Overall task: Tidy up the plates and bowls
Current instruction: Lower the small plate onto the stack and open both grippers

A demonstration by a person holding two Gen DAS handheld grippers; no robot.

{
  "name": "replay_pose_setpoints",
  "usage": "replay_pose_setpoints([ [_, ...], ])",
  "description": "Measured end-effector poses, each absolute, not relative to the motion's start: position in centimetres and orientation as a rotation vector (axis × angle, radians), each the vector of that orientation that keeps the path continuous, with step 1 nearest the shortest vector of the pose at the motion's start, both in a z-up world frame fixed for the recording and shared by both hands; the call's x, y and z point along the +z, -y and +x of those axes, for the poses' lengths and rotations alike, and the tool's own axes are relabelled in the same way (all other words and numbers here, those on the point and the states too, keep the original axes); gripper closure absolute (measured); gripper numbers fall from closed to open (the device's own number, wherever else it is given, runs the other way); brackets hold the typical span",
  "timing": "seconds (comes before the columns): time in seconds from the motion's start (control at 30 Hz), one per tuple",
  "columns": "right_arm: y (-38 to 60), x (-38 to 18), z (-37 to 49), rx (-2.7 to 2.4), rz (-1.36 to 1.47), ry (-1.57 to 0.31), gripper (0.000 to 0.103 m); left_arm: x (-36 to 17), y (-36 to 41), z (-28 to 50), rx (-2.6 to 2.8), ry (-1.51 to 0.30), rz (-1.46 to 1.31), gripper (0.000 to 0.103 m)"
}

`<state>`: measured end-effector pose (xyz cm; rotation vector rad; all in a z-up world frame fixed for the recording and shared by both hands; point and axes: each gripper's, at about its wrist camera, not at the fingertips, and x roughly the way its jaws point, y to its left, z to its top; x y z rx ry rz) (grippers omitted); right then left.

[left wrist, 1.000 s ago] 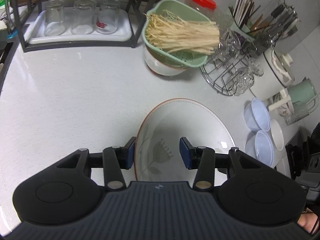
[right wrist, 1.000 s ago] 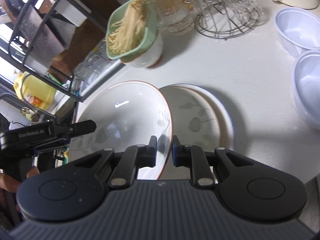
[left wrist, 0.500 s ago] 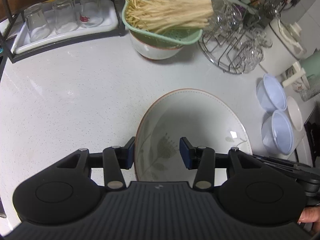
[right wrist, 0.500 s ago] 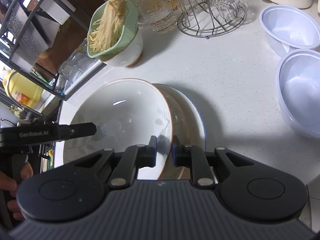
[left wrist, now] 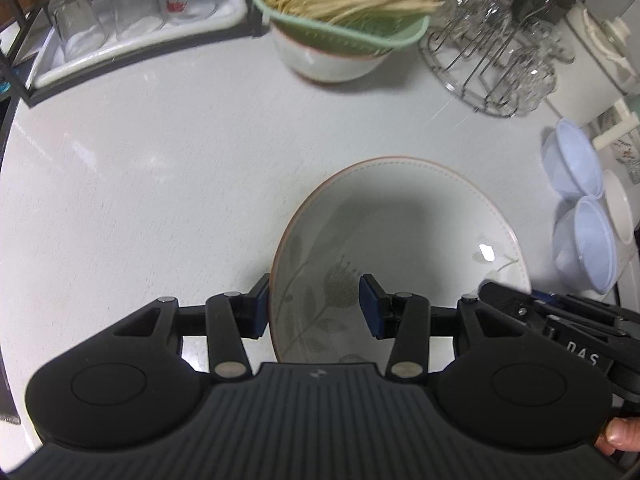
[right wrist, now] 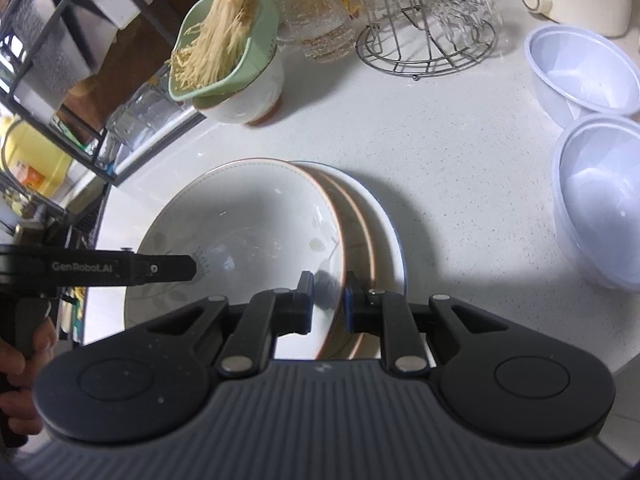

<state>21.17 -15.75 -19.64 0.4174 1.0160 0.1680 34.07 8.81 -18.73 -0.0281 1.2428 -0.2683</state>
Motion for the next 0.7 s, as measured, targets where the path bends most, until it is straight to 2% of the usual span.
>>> replay_pose_setpoints([
  [0.7,15.7,-18.6,20.7,0.131,0.358,-0.954,0.084,-17.7,-9.7,32.6,-0.227,-1.229,-0.133,0.052],
])
